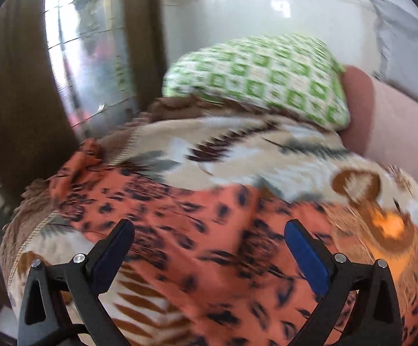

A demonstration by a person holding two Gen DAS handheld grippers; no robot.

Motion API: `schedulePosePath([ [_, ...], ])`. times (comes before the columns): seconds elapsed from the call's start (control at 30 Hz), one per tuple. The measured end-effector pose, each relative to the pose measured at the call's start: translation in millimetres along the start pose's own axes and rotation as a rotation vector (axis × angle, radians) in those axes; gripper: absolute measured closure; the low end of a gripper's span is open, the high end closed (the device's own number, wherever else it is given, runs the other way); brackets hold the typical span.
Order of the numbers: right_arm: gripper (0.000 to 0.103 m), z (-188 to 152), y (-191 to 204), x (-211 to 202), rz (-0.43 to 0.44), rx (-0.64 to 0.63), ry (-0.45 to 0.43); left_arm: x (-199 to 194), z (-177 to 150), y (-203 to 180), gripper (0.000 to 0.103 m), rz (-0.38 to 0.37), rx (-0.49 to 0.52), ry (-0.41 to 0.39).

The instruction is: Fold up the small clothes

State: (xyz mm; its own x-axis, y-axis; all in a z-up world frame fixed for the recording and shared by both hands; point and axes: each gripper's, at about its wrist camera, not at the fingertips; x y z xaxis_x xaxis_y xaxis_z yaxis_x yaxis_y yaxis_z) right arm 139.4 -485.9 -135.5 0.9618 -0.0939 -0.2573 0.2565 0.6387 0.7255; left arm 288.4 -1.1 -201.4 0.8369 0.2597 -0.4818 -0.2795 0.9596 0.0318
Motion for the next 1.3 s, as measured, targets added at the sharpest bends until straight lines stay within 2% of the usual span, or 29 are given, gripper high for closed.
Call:
schedulePosePath([
  [0.17,0.098,-89,97,24,0.146,-0.035,0.134,10,12,48,0.0,0.061,-0.089,0.025],
  [0.27,0.098,-151,129,43,0.18,-0.033,0.24,19,12,65,0.0,0.095,-0.085,0.047],
  [0.33,0.097,-200,146,62,0.208,-0.016,0.345,25,13,75,0.0,0.11,-0.078,0.058],
  [0.4,0.093,-240,158,73,0.206,-0.018,0.434,29,13,83,0.0,0.121,-0.075,0.066],
  [0.43,0.09,-261,161,82,0.178,-0.032,0.485,31,12,86,0.0,0.125,-0.076,0.07],
  [0.5,0.081,-296,163,91,0.135,-0.072,0.584,34,12,90,0.0,0.126,-0.084,0.08],
  [0.53,0.064,-308,162,93,0.14,-0.076,0.621,35,11,91,0.0,0.125,-0.087,0.082],
  [0.57,0.043,-316,159,94,0.151,-0.073,0.647,36,11,91,0.0,0.122,-0.087,0.083],
  [0.6,0.036,-318,156,97,0.172,-0.056,0.662,36,11,89,0.0,0.115,-0.087,0.086],
  [0.67,0.035,-312,150,94,0.218,-0.01,0.657,36,11,84,0.0,0.088,-0.085,0.088],
  [0.73,0.035,-288,148,85,0.271,-0.014,0.619,33,10,74,0.0,0.048,-0.073,0.087],
  [0.8,0.035,-260,139,70,0.268,-0.067,0.551,28,10,61,0.0,0.007,-0.053,0.076],
  [0.87,0.035,-237,129,61,0.229,-0.114,0.502,24,9,47,0.0,-0.045,-0.035,0.07],
  [0.93,0.035,-213,107,51,0.144,-0.167,0.444,21,6,29,0.0,-0.114,-0.016,0.075],
  [1.0,0.035,-194,76,46,0.086,-0.149,0.409,22,-3,8,0.0,-0.165,0.024,0.103],
  [1.07,0.035,-182,48,50,0.027,-0.111,0.408,29,-14,-15,0.0,-0.153,0.118,0.154],
  [1.13,0.035,-187,12,69,-0.116,-0.102,0.49,47,-33,-37,0.0,-0.093,0.231,0.247],
  [1.17,0.04,-190,2,74,-0.16,-0.102,0.524,57,-42,-43,0.0,-0.079,0.257,0.299],
  [1.2,0.042,-193,-9,75,-0.155,-0.099,0.537,61,-46,-44,0.0,-0.076,0.238,0.318],
  [1.27,0.042,-190,-4,71,-0.135,-0.125,0.515,57,-37,-38,0.0,-0.079,0.177,0.314],
  [1.3,0.041,-187,1,67,-0.136,-0.143,0.517,53,-30,-35,0.0,-0.107,0.147,0.31],
])
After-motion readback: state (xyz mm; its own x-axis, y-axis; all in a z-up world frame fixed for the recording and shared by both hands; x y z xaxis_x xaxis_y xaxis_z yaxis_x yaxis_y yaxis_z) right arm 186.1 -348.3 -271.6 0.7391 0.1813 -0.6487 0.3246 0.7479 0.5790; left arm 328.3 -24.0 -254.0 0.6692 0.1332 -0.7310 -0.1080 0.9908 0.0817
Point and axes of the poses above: each gripper's, at about its wrist camera, not at the fingertips, and x roughly the way its jaws point, y to its left, z to its top, and after that the axes turned 12 degrees about -y, right-handed
